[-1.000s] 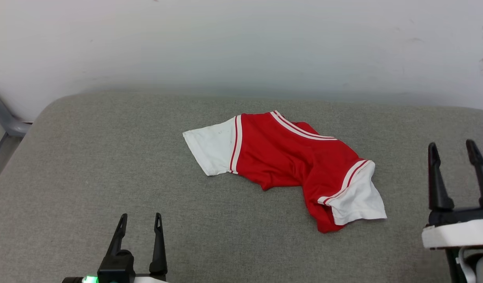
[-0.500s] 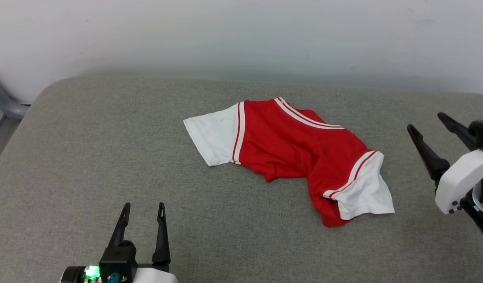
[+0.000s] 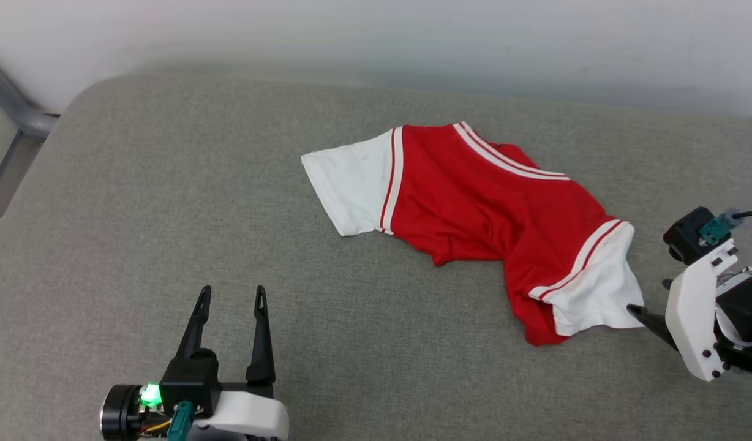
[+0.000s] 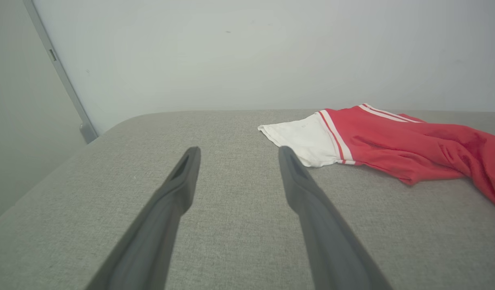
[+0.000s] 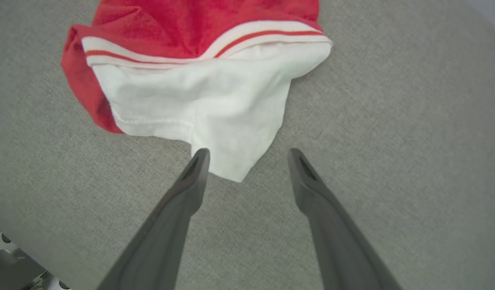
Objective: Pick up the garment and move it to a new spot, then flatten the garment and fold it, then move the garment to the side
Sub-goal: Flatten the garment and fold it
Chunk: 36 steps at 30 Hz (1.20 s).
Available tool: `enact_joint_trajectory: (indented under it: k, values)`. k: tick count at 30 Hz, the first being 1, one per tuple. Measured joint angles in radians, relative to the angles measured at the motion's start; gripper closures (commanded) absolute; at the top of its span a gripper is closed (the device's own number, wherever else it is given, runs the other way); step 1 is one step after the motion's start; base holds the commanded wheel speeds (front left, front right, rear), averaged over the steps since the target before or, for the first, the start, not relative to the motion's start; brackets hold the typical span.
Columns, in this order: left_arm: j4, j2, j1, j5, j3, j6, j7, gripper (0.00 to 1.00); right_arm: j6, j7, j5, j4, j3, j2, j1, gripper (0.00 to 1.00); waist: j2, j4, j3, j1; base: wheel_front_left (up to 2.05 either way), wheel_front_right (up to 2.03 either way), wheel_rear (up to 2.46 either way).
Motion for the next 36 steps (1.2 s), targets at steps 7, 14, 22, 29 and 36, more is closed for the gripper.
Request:
enact_joint_trajectory:
  k: [7, 14, 22, 29, 36]
  values:
    - [0.000, -0.011, -0.047, -0.001, -0.017, -0.003, 0.000, 0.00, 0.000, 0.030, -0.002, 0.092, 0.095, -0.015, -0.076, 0.00, 0.0000, 0.038, 0.067, 0.0000, 0.00, 0.00, 0.00]
    - [0.004, -0.016, -0.072, -0.008, -0.013, 0.005, 0.000, 0.00, -0.001, 0.018, 0.003, 0.189, 0.209, -0.009, -0.120, 0.00, 0.0000, 0.058, 0.123, -0.0001, 0.00, 0.00, 0.00]
    - [0.017, -0.018, -0.077, -0.010, 0.004, 0.007, 0.000, 0.00, 0.000, -0.097, 0.080, 0.226, 0.282, 0.010, -0.148, 1.00, 0.0000, 0.024, 0.121, -0.0003, 0.00, 0.00, 0.00]
    - [0.027, -0.018, -0.074, -0.001, 0.021, -0.006, 0.000, 0.00, 0.000, -0.218, 0.134, 0.225, 0.272, -0.030, -0.147, 1.00, 0.0000, -0.016, 0.074, -0.0001, 0.00, 0.00, 0.00]
    - [0.018, -0.018, -0.048, 0.007, 0.039, -0.020, 0.000, 0.00, 0.000, -0.249, 0.196, 0.221, 0.210, -0.143, -0.071, 1.00, 0.0000, -0.053, 0.040, -0.0001, 0.00, 0.00, 0.00]
